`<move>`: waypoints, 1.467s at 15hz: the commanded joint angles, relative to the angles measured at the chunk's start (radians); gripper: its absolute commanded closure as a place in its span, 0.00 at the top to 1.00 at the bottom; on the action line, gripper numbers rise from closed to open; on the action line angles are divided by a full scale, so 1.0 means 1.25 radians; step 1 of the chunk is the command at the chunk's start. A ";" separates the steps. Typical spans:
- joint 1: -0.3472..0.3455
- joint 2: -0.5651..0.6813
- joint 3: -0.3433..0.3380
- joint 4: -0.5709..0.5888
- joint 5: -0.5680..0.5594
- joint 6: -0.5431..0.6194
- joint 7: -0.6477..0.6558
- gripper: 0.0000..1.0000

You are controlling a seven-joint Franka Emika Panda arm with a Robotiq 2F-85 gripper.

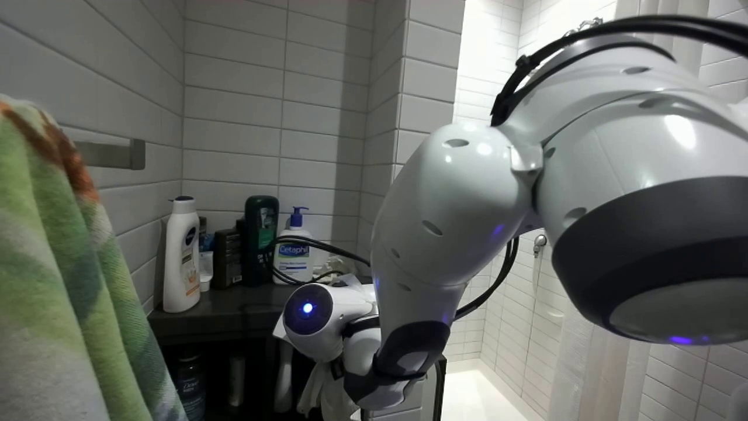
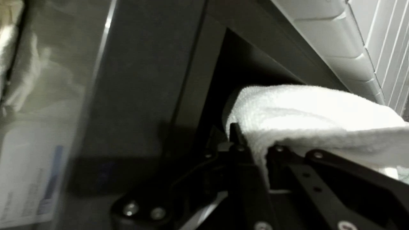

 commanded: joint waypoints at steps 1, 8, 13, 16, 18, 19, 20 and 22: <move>0.003 0.013 -0.002 -0.016 0.009 -0.001 -0.016 0.02; 0.031 0.011 -0.016 -0.070 0.007 0.016 0.000 0.02; 0.039 -0.004 -0.024 -0.090 0.013 0.029 0.022 0.02; 0.030 -0.005 -0.027 -0.082 0.014 0.025 0.025 0.02; 0.023 -0.011 -0.029 -0.067 0.014 0.022 0.027 0.02; 0.014 -0.008 -0.026 -0.059 0.015 0.017 0.025 0.02; 0.001 -0.007 -0.019 -0.044 0.016 0.008 0.019 0.02; -0.025 0.000 -0.007 -0.019 0.021 -0.011 0.011 0.02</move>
